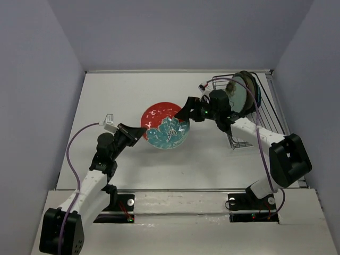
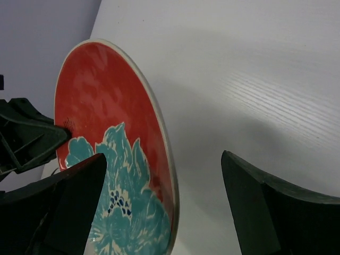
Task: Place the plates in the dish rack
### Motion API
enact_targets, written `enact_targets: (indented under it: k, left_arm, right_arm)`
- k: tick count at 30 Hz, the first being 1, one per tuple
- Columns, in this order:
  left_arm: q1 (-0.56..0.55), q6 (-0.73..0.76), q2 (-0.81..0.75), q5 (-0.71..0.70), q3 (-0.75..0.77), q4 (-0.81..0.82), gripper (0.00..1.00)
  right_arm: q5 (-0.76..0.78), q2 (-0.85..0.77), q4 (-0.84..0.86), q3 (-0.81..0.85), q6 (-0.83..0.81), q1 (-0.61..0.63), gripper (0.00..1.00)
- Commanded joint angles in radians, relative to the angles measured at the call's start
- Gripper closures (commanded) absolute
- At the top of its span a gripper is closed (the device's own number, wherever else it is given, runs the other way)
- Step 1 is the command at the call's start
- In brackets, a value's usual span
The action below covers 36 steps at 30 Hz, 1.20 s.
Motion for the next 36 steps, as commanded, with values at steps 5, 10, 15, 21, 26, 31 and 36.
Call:
enact_targets:
  k: [5,10,15,21,26,31,36]
  left_arm:
    - [-0.025,-0.048,-0.052,0.133,0.117,0.265,0.94]
    - [-0.025,-0.021,-0.073,0.119,0.131,0.210,0.51]
    - [-0.025,0.100,-0.101,0.122,0.218,0.026,0.05]
    - [-0.025,0.303,-0.144,0.096,0.362,-0.290,0.01]
    - [-0.025,0.481,-0.196,0.093,0.480,-0.533,0.01]
    - [-0.024,0.624,-0.215,0.067,0.506,-0.647,0.01]
    - [-0.025,0.676,-0.239,0.019,0.451,-0.651,0.01]
  right_arm:
    - [-0.154,-0.007,0.187,-0.009,0.088,0.007,0.50]
    - [-0.144,-0.077,0.185,-0.013,0.093,-0.007,0.93]
    - [-0.108,-0.157,0.180,-0.018,0.105,-0.096,0.93]
    - [-0.012,-0.275,0.120,0.028,0.090,-0.301,0.93]
    - [0.435,-0.358,-0.071,0.165,-0.250,-0.332,0.93]
    - [0.735,-0.341,-0.063,0.226,-0.471,-0.332,0.93]
    - [0.745,-0.268,0.005,0.273,-0.657,-0.332,0.93]
